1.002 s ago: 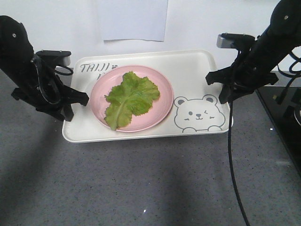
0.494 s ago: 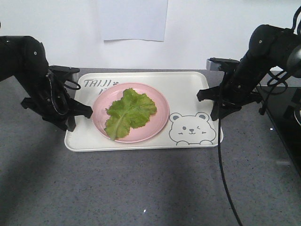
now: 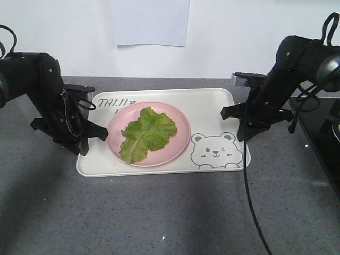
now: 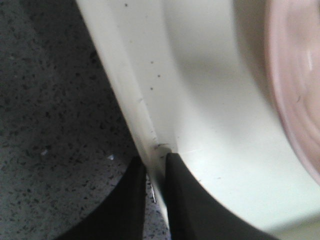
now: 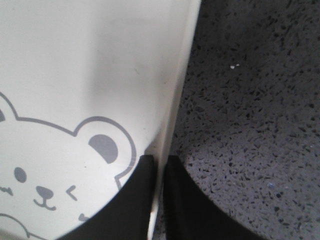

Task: Transfer vegetables to tray and serve
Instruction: 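Lower the tray with both grippers onto the counter, then open both grippers and raise them away from the tray edges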

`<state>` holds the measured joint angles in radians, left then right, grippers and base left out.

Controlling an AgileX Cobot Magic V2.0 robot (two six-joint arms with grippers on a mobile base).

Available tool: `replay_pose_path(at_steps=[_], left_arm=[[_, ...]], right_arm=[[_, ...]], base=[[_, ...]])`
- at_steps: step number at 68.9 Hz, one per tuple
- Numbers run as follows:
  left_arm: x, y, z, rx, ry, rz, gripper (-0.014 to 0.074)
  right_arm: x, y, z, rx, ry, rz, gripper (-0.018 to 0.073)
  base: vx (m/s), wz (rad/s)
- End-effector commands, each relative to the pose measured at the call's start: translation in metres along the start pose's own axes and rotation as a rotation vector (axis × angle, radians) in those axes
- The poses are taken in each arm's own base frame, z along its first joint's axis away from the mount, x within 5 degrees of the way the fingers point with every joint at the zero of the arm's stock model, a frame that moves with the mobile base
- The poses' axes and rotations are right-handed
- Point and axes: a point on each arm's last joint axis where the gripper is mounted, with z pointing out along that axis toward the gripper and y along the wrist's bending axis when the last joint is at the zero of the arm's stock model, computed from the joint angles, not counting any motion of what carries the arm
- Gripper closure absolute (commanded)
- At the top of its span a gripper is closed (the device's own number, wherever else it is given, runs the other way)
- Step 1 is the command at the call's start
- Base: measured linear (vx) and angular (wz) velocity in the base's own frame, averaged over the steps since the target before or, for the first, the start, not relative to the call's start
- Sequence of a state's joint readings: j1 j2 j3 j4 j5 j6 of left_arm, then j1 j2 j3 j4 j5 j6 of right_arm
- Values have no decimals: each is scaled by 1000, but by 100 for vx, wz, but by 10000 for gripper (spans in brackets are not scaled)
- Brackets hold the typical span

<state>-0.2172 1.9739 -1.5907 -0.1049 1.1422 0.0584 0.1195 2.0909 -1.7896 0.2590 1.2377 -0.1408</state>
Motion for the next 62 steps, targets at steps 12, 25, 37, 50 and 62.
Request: replay_pose_path(at_steps=[12,25,37,50,62], left_arm=[[-3,-12,-30,19,-108,61,597],[-2,-12,-30,21,-93,68,564],[-1,-12,-30,22,-80,67,496],[1,-11,-30,17,-63,68,403],[2,-11,-30,16,-49,69,317]], right_arm=[[2,15,-25,-50,-30,-45,448],[2,14,-25,-44,-29,-42,284],[2,14,-25,-44,-29,-29,134],[2,14,-25,-43,-28,-24,91],[2,14,-25,-41,-28,-2,91]], base=[[0,0],[0,0],[0,0],[0,0],[0,0]])
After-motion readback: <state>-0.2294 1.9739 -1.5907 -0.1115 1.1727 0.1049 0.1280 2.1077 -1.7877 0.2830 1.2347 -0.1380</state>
